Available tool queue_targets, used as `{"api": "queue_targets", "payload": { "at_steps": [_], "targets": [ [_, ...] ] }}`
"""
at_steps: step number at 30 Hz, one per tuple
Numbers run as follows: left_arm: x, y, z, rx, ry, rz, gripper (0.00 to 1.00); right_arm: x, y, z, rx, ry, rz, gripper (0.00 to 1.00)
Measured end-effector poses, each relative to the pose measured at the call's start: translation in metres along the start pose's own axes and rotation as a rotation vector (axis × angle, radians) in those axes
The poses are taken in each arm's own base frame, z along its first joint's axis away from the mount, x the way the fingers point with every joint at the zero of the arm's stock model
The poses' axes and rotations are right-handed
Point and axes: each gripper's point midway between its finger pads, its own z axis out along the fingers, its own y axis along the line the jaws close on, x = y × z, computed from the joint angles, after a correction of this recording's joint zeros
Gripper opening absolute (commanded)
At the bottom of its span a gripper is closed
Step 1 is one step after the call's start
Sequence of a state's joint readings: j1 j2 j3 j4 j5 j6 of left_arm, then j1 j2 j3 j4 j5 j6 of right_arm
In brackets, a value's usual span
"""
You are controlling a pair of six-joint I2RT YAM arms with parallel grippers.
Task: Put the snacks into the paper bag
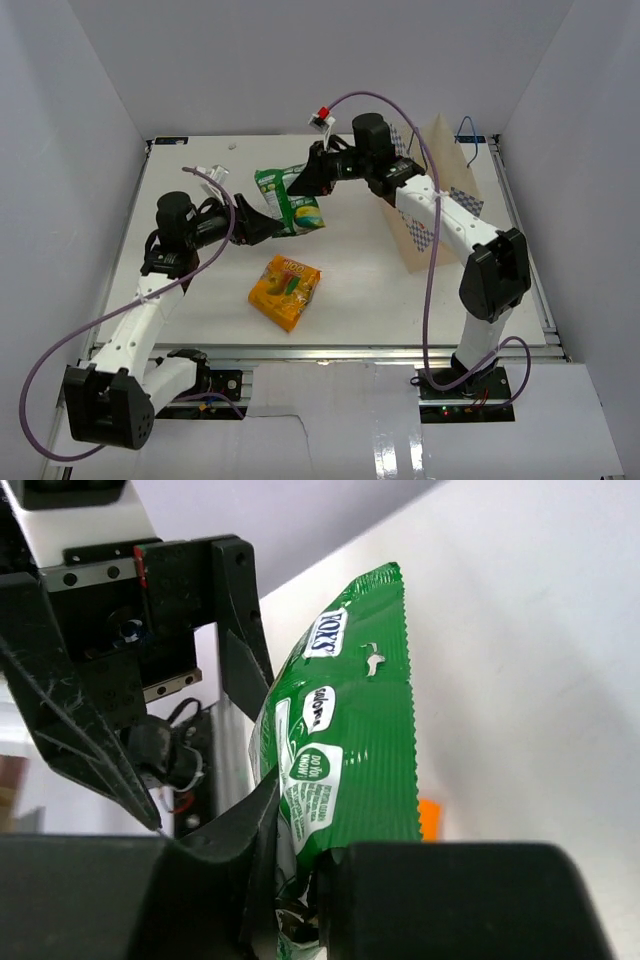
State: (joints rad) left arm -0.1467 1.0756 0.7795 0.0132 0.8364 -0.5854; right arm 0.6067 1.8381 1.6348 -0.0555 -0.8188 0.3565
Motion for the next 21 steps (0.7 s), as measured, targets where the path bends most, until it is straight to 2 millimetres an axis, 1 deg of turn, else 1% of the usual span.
{"api": "queue_targets", "payload": {
  "at_steps": [2, 5, 7, 10, 12, 15, 17, 21],
  "targets": [
    [-0.007, -0.011, -0.011, -0.009, -0.041, 0.082, 0.98, -0.022, 0.017, -0.011, -0.008, -0.03, -0.133, 0.08],
    [-0.013, -0.02, -0.023, -0.037, -0.088, 0.161, 0.98, -0.059, 0.04, -0.034, 0.006, -0.09, -0.318, 0.08],
    [-0.013, -0.021, -0.028, -0.053, -0.102, 0.189, 0.98, -0.087, 0.051, -0.053, 0.04, -0.141, -0.432, 0.08],
    [-0.008, -0.015, -0.029, -0.075, -0.096, 0.188, 0.98, -0.132, 0.06, -0.093, 0.135, -0.232, -0.586, 0.08],
    [0.001, -0.005, -0.027, -0.097, -0.075, 0.162, 0.98, -0.157, 0.061, -0.122, 0.218, -0.287, -0.662, 0.08],
    [0.019, 0.011, -0.026, -0.133, -0.033, 0.112, 0.98, -0.188, 0.053, -0.175, 0.378, -0.359, -0.744, 0.08],
    [0.027, 0.019, -0.026, -0.152, -0.013, 0.091, 0.98, -0.201, 0.045, -0.209, 0.487, -0.392, -0.771, 0.08],
    [0.033, 0.024, -0.026, -0.162, -0.001, 0.087, 0.98, -0.216, 0.025, -0.275, 0.705, -0.437, -0.789, 0.08]
  ]
}}
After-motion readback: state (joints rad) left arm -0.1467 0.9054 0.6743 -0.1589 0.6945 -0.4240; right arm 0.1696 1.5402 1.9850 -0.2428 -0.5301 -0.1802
